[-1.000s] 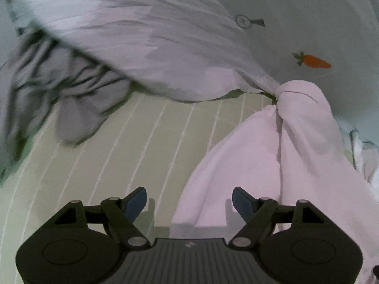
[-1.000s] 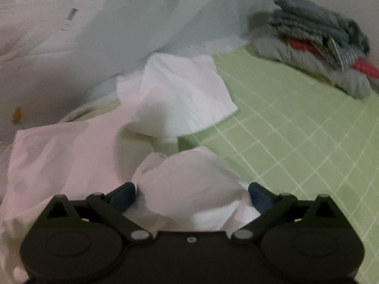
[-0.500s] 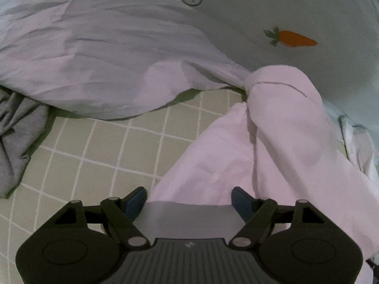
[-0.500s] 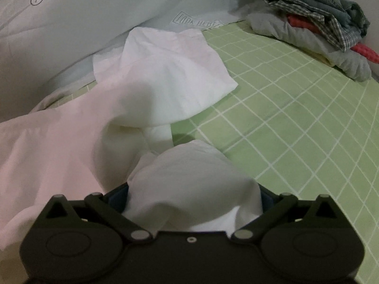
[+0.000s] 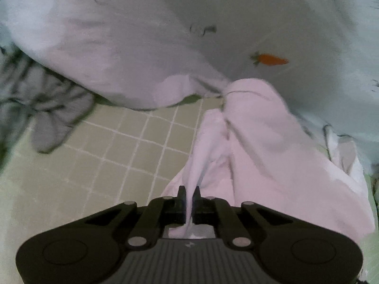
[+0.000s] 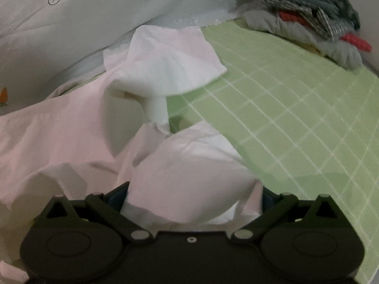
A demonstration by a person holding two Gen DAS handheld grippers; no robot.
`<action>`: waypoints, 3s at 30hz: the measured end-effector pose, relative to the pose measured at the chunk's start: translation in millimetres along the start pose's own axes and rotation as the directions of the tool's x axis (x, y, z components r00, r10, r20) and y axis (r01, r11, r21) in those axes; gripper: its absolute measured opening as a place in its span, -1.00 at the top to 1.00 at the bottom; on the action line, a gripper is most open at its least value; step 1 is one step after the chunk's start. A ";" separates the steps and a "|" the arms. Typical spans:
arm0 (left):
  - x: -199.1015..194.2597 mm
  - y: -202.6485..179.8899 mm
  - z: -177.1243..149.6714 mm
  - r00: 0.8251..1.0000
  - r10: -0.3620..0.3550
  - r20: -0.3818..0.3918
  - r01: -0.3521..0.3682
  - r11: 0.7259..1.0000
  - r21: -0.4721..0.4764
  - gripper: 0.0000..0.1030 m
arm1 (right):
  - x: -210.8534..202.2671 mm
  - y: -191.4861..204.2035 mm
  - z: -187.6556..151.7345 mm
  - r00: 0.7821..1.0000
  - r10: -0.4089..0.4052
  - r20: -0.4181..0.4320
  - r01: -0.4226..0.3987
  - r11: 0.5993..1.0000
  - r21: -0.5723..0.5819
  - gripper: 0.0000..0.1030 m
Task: Fold clothes
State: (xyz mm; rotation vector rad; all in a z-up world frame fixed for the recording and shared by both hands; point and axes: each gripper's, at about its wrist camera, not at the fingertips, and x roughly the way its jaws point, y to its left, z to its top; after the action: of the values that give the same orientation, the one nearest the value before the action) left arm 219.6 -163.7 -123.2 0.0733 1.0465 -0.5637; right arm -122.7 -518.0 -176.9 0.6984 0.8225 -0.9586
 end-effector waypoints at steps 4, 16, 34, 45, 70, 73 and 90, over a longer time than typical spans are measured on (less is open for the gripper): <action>-58.8 1.7 -35.3 0.989 0.111 0.099 -0.114 0.993 0.028 0.91 | -7.7 -12.9 -15.3 0.999 0.032 0.002 -0.032 0.999 -0.001 -1.00; -170.4 110.2 -148.3 0.904 0.424 0.045 -0.390 0.865 -0.315 0.90 | -22.1 -21.5 -37.5 0.998 0.063 -0.009 -0.064 0.994 -0.093 -1.00; -151.9 131.0 -169.4 0.913 0.396 -0.099 -0.406 0.855 -0.323 0.76 | -54.3 -46.7 -40.8 0.983 0.172 0.071 -0.169 0.985 -0.042 0.22; -138.5 129.1 -170.0 0.907 0.399 -0.135 -0.421 0.854 -0.306 0.78 | -163.5 -67.5 34.6 0.838 0.205 0.506 -0.181 0.979 -0.096 0.55; -152.6 120.8 -165.7 0.894 0.440 -0.084 -0.442 0.840 -0.313 0.79 | -123.1 -121.9 52.4 0.938 -0.027 0.346 -0.008 0.995 0.099 0.31; -154.2 120.4 -174.6 0.894 0.439 -0.093 -0.445 0.838 -0.315 0.70 | -93.9 -122.8 44.4 0.975 -0.082 0.206 0.065 0.994 0.086 0.06; -178.2 -2.9 -173.3 0.933 0.319 0.169 -0.310 0.948 -0.074 -0.45 | -93.1 -108.7 -16.3 0.942 -0.097 0.321 0.235 0.872 -0.428 -0.94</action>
State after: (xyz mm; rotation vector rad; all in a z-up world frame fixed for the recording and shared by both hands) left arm 13.4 -38.7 -62.6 0.1445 0.8497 -0.2485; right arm -256.0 -510.6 -122.7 0.0657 0.8162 -0.9449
